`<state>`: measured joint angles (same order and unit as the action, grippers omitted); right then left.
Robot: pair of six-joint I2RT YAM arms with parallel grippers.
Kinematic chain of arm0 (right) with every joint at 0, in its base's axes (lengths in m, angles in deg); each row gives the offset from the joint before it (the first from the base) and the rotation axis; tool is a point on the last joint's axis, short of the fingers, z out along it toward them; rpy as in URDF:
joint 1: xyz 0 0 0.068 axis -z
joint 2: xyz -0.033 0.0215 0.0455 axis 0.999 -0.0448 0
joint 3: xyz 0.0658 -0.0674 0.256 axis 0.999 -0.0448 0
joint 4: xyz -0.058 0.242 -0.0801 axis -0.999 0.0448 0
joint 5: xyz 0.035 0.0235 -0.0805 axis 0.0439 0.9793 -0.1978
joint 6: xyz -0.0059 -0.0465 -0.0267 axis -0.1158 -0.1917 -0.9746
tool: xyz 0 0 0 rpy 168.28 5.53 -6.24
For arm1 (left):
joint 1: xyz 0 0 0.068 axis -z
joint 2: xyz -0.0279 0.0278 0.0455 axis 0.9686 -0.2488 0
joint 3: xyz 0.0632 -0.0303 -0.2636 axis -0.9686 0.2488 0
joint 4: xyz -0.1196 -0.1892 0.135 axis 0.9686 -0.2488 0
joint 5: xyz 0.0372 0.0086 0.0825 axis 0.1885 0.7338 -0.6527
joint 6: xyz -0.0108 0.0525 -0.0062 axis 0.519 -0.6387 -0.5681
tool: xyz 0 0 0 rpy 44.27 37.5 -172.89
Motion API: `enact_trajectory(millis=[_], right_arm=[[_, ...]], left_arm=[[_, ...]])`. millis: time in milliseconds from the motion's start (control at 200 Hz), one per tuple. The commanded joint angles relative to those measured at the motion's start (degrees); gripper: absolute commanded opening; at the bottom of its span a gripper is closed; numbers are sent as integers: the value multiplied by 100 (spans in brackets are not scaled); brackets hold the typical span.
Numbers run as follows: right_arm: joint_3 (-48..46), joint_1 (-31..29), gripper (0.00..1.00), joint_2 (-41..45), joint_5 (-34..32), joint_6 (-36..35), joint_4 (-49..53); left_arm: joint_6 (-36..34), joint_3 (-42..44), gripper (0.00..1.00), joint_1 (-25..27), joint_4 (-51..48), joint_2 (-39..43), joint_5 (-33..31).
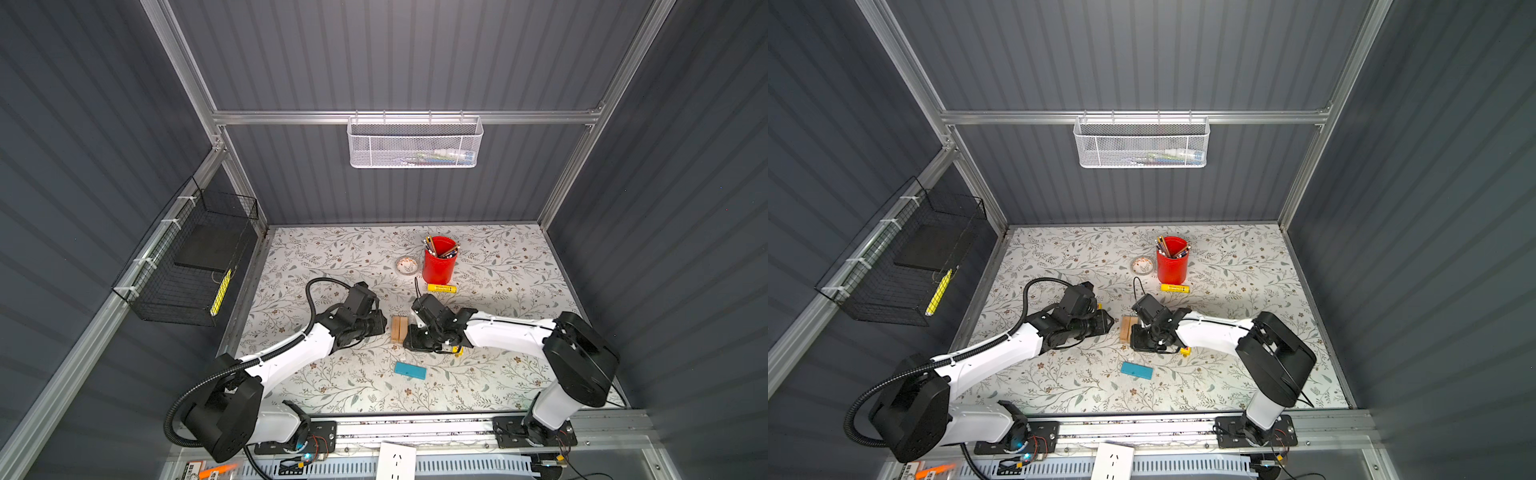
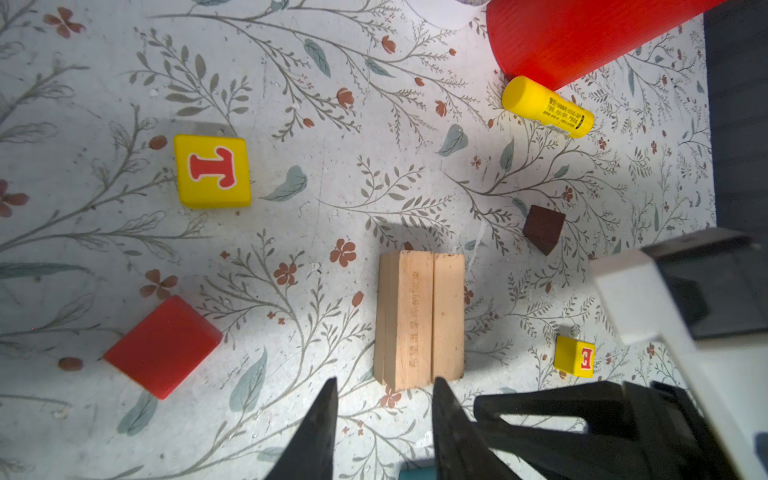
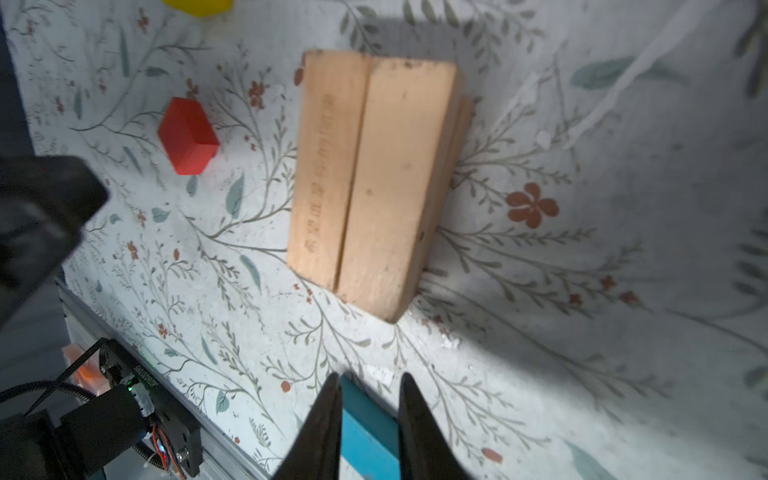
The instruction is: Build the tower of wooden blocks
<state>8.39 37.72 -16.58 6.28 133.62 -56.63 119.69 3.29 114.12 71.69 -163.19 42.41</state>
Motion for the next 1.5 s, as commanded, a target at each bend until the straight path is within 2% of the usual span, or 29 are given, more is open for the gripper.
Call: enact_trajectory(millis=[0,90,150,460,831,1496], right_arm=[[-111,9,29,242,-232,-423,342],[72,47,29,106,-247,-913,417],[161,98,30,-7,-80,-989,293],[344,413,32,-442,292,-512,-162],[437,498,31,-753,492,-412,-355],[365,498,32,-676,620,-383,-394]], left_arm=[[-6,65,39,-38,-162,150,-12],[21,134,40,-32,-108,128,40],[56,175,39,-29,7,95,115],[192,370,39,-29,204,-8,149],[154,312,39,-29,191,-117,118],[124,218,39,-29,93,-121,111]])
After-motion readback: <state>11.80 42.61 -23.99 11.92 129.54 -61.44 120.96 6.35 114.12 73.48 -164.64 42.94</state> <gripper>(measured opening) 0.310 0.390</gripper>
